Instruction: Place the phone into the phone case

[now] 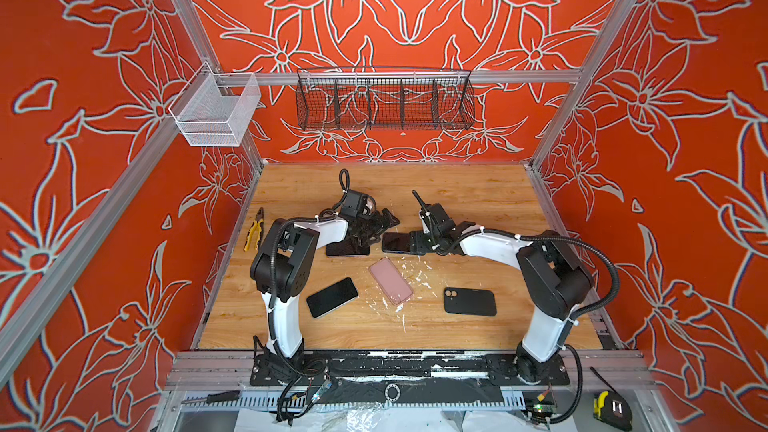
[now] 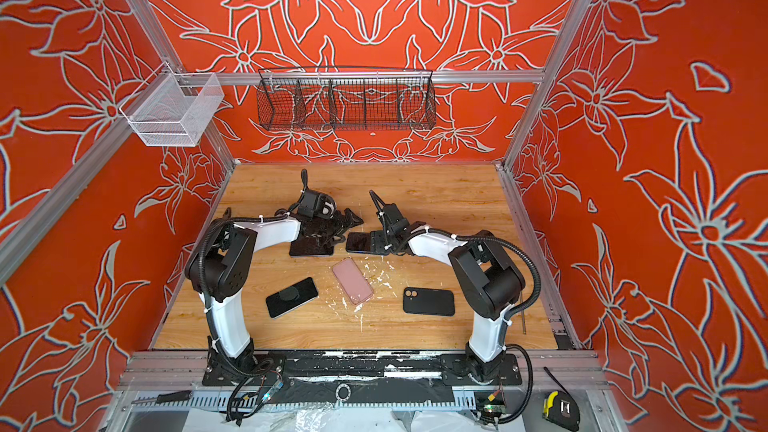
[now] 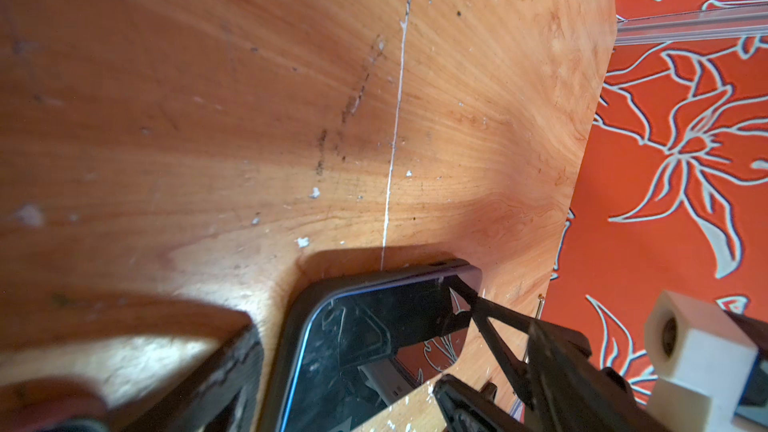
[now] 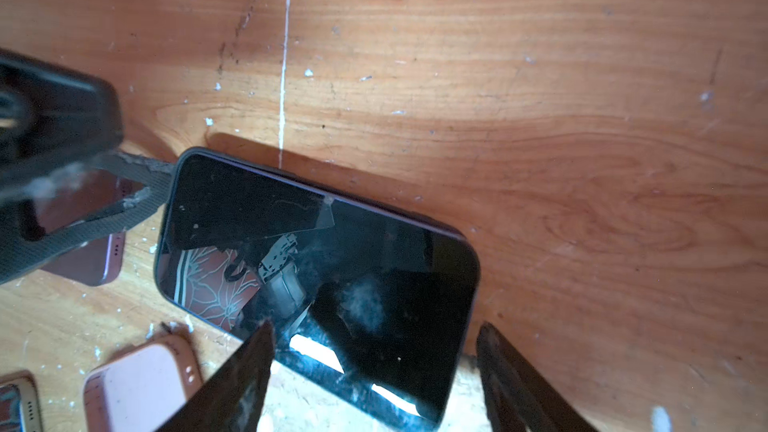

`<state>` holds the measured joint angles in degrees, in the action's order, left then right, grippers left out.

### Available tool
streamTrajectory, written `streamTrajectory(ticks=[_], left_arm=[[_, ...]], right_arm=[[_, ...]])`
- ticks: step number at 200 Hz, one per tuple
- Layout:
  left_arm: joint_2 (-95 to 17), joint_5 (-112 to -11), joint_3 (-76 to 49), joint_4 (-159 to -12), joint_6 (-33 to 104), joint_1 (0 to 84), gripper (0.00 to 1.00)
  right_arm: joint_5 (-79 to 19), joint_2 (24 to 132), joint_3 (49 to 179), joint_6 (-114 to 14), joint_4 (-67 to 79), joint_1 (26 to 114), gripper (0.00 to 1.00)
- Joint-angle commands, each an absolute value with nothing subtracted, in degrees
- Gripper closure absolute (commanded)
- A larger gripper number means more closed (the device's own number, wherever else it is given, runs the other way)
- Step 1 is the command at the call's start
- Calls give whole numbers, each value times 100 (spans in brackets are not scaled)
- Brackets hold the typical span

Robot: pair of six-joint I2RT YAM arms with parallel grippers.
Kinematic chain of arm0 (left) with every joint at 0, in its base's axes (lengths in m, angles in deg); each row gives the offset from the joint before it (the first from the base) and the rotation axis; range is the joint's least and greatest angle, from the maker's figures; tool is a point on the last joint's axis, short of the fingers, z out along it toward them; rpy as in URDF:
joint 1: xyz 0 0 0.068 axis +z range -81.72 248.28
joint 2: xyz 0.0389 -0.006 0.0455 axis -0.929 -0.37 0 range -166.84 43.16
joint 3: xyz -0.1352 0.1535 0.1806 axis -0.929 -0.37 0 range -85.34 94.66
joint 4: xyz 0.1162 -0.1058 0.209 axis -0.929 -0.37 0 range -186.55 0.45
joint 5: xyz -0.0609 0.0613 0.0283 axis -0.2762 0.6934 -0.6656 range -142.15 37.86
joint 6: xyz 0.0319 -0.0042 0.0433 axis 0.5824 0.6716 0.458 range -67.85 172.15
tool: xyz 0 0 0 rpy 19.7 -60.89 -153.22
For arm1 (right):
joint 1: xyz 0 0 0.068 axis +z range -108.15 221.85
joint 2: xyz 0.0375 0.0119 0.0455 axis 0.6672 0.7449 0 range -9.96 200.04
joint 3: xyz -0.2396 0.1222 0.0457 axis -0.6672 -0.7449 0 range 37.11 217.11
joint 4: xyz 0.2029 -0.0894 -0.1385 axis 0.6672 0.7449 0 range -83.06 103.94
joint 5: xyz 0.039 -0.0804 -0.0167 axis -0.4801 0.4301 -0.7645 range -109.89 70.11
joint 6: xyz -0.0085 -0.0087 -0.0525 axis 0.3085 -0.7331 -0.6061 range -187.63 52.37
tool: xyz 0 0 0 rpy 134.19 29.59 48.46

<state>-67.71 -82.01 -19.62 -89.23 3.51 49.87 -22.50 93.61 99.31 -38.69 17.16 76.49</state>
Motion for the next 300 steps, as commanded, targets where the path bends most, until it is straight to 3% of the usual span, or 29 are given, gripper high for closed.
streamTrajectory(ticks=[1,221,300], left_arm=[[-6616,-8194,-2016,-8981,391,4965,3],[-6785,-8274,-1933,-8876,253,4893,3],[-6720,-8317,-1854,-8989,311,4896,3]], right_arm=[[-2046,9286,10109,-3933,1871,7720,23],[-1376,10260,10149,-3731,2454,8122,25],[-1598,9732,10328,-3956,2523,8081,25]])
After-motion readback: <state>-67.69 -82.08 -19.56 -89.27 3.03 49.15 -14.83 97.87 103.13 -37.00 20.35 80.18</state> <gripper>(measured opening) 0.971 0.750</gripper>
